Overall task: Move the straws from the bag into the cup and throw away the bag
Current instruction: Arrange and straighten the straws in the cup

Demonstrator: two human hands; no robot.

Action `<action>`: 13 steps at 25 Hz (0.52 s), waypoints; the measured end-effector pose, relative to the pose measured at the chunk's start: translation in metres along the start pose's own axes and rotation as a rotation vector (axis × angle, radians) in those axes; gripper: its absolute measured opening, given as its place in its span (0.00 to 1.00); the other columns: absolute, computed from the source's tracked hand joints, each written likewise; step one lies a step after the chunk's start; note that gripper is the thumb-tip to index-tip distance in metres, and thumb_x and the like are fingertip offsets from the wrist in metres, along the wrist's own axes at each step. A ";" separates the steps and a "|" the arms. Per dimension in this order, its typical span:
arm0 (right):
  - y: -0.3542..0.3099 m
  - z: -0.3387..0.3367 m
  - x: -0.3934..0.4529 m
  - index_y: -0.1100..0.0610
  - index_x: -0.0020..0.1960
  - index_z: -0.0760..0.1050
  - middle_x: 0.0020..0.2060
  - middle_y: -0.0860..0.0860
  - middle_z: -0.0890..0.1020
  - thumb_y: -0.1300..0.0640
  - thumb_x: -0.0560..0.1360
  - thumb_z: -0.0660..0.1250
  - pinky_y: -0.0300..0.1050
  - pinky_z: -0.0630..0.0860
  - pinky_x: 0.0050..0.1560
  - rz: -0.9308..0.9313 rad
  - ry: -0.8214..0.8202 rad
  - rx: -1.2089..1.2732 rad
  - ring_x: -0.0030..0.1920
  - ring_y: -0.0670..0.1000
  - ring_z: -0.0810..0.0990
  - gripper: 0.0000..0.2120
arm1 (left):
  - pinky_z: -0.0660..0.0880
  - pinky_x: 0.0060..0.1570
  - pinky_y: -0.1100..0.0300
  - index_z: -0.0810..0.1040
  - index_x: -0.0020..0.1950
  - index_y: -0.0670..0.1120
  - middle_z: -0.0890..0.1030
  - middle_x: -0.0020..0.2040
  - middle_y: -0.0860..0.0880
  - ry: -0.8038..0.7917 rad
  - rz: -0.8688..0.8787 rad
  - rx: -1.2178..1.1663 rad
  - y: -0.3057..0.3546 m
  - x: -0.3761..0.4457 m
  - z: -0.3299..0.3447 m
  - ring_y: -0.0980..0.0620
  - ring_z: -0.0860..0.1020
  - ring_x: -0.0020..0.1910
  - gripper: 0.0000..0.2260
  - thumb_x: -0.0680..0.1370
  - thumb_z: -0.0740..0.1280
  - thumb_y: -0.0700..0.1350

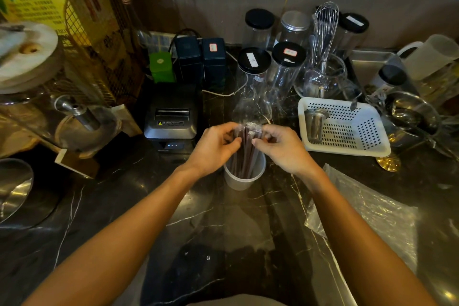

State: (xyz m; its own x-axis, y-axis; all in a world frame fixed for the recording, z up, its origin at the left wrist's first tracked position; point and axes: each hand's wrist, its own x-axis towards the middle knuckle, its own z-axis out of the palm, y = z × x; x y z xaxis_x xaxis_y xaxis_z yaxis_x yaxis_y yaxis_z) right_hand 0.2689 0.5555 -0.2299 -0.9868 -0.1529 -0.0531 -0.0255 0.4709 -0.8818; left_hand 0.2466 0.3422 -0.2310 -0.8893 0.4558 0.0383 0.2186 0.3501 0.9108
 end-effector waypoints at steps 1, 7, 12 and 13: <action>-0.001 -0.003 0.001 0.34 0.48 0.83 0.35 0.39 0.83 0.54 0.79 0.72 0.34 0.76 0.42 -0.006 0.003 -0.004 0.37 0.38 0.80 0.13 | 0.84 0.54 0.55 0.80 0.66 0.47 0.86 0.55 0.49 -0.032 0.004 -0.009 0.001 0.002 -0.004 0.56 0.86 0.52 0.14 0.82 0.67 0.36; 0.006 -0.002 0.005 0.39 0.48 0.81 0.41 0.33 0.84 0.54 0.80 0.70 0.40 0.74 0.43 0.054 -0.063 -0.161 0.43 0.34 0.82 0.08 | 0.81 0.59 0.47 0.72 0.75 0.47 0.81 0.60 0.43 -0.130 -0.035 0.106 -0.002 0.009 -0.004 0.47 0.83 0.58 0.22 0.82 0.65 0.35; 0.009 0.000 0.001 0.38 0.48 0.77 0.42 0.31 0.82 0.56 0.79 0.73 0.38 0.71 0.42 0.127 -0.049 -0.126 0.43 0.30 0.80 0.12 | 0.80 0.62 0.57 0.63 0.81 0.49 0.76 0.65 0.49 -0.079 -0.131 0.048 -0.012 0.000 0.006 0.56 0.79 0.59 0.32 0.80 0.70 0.36; 0.010 0.000 0.000 0.37 0.48 0.77 0.42 0.37 0.84 0.56 0.79 0.74 0.37 0.72 0.41 0.145 -0.048 -0.111 0.42 0.31 0.80 0.13 | 0.80 0.62 0.56 0.65 0.80 0.49 0.77 0.64 0.50 -0.060 -0.149 0.016 -0.014 -0.001 0.005 0.56 0.80 0.59 0.31 0.79 0.71 0.37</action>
State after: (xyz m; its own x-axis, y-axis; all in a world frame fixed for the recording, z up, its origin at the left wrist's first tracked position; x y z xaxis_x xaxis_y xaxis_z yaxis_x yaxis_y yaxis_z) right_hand 0.2686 0.5605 -0.2386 -0.9727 -0.1168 -0.2003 0.0959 0.5840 -0.8061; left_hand 0.2464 0.3412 -0.2456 -0.8869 0.4456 -0.1220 0.0926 0.4301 0.8980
